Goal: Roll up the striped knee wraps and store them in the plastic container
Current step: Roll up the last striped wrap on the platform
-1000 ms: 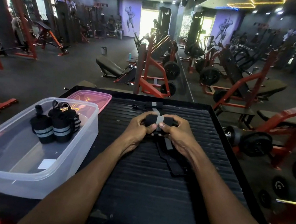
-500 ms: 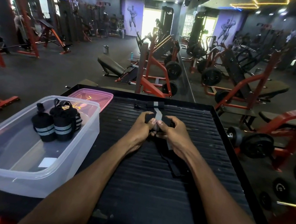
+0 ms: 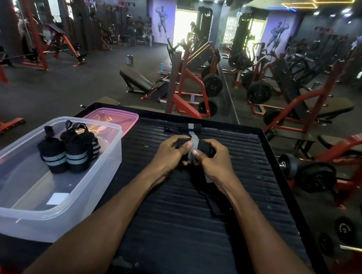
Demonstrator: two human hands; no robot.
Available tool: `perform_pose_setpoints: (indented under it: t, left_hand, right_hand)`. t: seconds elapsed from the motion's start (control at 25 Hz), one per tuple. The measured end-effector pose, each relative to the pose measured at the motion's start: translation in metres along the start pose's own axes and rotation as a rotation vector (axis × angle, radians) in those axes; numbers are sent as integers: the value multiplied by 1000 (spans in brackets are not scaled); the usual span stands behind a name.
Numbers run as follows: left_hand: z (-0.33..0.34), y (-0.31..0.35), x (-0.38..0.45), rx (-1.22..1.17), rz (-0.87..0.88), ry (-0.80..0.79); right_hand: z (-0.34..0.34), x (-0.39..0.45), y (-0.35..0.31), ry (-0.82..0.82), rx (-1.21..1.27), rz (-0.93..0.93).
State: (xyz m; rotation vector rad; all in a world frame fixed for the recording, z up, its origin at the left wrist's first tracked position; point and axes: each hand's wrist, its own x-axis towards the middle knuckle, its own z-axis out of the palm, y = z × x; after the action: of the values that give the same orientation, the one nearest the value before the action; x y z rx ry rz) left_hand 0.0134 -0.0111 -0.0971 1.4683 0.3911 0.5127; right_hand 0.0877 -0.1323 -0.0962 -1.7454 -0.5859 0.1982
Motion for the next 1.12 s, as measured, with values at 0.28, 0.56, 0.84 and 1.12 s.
perform_pose_setpoints:
  t: [0.28, 0.56, 0.84, 1.12]
  left_hand:
    - [-3, -8, 3, 228, -22, 71]
    - [-12, -8, 3, 530, -2, 236]
    - [-26, -9, 0, 1006, -36, 355]
    - [2, -7, -13, 895, 443, 201]
  right_hand:
    - [-6, -3, -1, -129, 105, 144]
    - [-6, 2, 9, 53, -538, 23]
    - [-8, -3, 14, 33, -619, 144]
    - [-21, -2, -4, -82, -114, 323]
